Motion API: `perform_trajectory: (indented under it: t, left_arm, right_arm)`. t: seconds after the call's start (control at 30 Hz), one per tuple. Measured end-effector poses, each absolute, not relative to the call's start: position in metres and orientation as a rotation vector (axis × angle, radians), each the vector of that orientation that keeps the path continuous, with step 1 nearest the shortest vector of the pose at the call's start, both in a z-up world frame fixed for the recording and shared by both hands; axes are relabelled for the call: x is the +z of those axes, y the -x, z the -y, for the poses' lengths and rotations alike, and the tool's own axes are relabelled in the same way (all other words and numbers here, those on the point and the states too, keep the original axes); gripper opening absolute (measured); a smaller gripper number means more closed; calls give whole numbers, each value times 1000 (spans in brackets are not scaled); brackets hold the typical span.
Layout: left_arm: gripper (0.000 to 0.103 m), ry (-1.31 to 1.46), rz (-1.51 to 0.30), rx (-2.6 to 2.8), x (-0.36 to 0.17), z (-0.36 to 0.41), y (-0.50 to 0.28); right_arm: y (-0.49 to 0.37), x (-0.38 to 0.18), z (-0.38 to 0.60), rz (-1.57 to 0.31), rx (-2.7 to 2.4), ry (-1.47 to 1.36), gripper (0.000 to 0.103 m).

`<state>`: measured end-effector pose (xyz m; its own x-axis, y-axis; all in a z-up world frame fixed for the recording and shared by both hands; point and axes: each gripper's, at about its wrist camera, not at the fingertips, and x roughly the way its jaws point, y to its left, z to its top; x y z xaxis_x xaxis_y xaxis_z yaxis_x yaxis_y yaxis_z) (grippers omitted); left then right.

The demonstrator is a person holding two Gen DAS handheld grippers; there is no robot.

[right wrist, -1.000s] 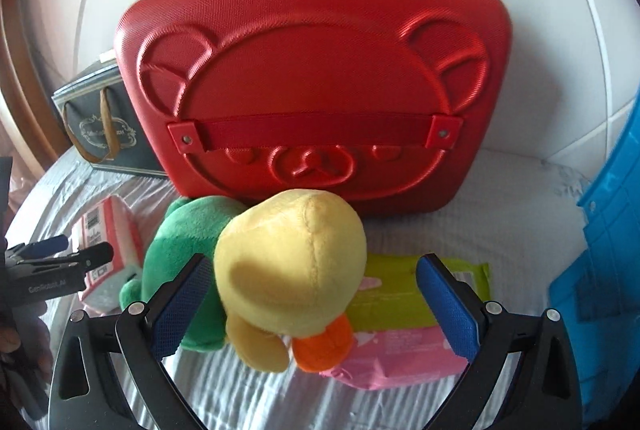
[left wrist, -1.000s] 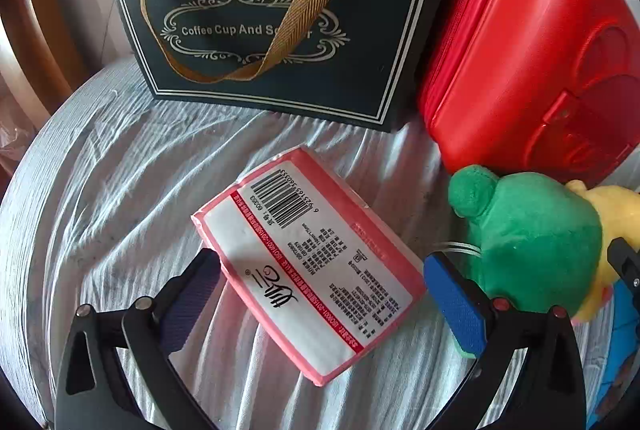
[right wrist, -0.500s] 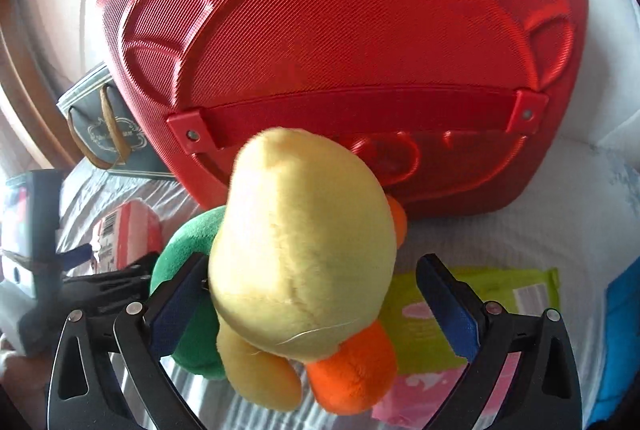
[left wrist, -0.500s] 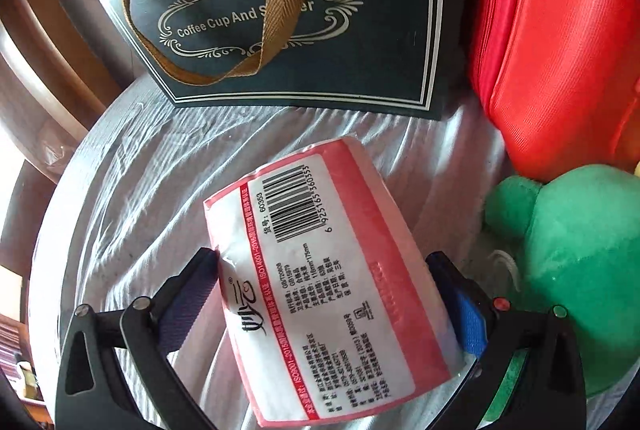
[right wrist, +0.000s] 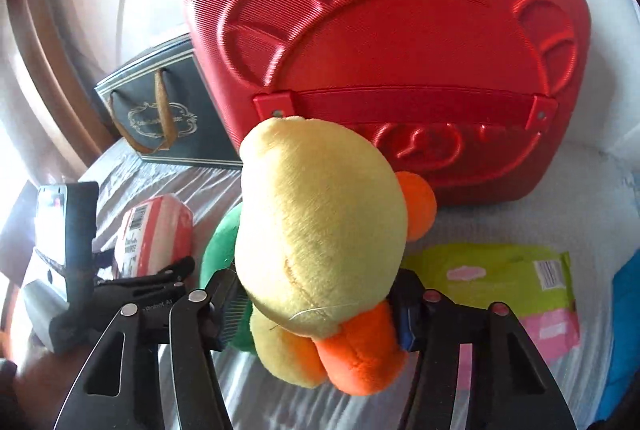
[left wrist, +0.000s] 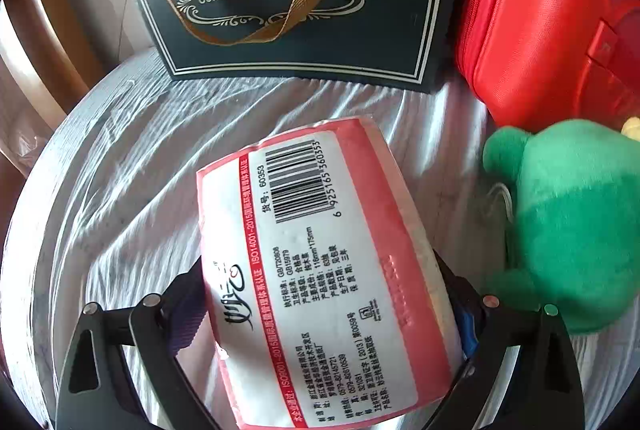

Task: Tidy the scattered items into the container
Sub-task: 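Lift the tissue pack and duck plush and carry both over the crate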

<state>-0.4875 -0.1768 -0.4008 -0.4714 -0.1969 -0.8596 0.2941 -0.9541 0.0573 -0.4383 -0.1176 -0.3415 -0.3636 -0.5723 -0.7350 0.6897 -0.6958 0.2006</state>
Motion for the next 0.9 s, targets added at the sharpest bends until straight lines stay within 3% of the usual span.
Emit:
perform_trajectory:
  t: [0.47, 0.9]
  left_arm:
    - [97, -1424, -41, -2529, -349, 161, 369]
    - [97, -1315, 82, -2694, -242, 134, 281]
  right_arm:
    - [318, -312, 44, -284, -2114, -1114, 54]
    - [229, -201, -37, -338, -2175, -1033, 54]
